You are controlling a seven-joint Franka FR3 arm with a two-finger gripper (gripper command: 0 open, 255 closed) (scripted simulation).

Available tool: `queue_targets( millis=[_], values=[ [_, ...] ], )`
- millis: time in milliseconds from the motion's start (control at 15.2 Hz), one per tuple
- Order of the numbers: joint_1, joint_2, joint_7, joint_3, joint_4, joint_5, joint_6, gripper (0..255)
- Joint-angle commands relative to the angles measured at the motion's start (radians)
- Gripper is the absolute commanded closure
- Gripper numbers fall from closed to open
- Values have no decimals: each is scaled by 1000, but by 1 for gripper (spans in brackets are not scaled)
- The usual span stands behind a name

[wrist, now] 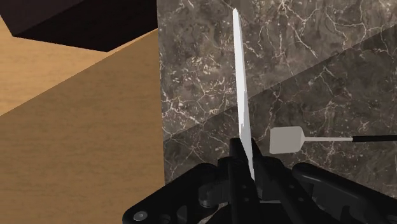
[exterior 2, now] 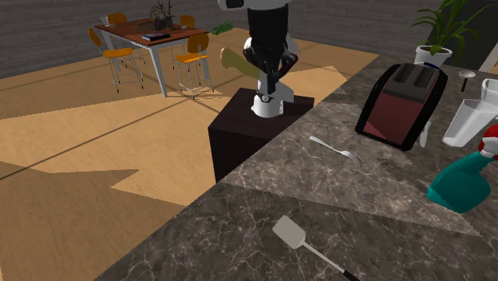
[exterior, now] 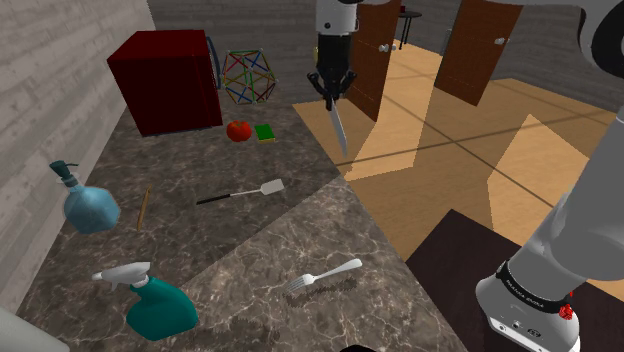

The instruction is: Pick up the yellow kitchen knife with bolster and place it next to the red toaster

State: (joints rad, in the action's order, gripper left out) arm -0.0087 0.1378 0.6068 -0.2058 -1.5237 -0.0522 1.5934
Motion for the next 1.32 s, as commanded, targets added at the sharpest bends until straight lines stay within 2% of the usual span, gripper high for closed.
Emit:
queue_targets(
  millis=[0,594,1254],
  values=[
    [5,-86,12,-8,-110,-18,26,255],
    [51,-402,76,-49,-455,-100,69,255],
    [139,-714,182,-112,-706,-211,31,255]
  ],
)
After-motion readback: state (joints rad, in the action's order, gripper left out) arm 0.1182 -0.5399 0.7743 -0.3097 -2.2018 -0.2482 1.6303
